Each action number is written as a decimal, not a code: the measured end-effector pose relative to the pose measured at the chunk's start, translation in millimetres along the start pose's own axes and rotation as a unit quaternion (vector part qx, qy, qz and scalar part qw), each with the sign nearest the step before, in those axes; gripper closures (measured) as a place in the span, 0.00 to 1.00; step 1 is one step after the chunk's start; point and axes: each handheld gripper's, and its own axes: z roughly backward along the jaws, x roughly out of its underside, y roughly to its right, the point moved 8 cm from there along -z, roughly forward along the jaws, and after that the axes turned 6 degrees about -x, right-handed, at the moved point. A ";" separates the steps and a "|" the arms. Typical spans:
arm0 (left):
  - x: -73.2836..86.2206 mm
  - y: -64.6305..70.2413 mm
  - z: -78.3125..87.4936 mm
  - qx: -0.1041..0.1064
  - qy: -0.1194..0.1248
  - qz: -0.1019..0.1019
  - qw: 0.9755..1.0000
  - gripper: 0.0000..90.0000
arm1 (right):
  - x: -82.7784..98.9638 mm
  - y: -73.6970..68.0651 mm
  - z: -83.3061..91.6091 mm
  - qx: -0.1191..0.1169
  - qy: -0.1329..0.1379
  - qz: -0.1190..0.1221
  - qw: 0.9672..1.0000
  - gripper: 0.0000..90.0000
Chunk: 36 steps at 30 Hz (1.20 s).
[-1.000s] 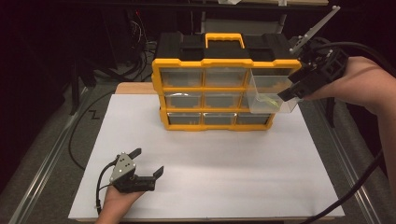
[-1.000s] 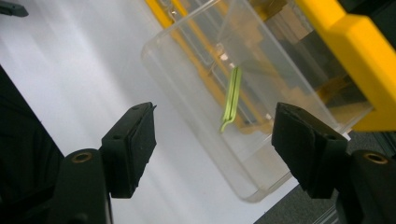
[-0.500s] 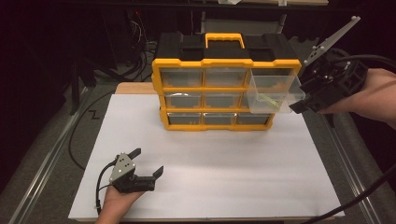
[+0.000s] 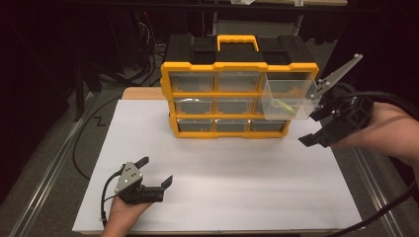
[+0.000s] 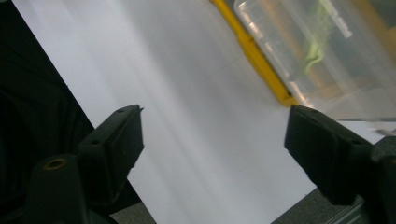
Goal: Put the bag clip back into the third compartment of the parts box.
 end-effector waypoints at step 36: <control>-0.9 -3.0 1.8 -0.003 0.006 0.004 1.000 0.00 | 50.5 -3.5 -209.8 -0.042 -0.072 -0.030 0.996 0.00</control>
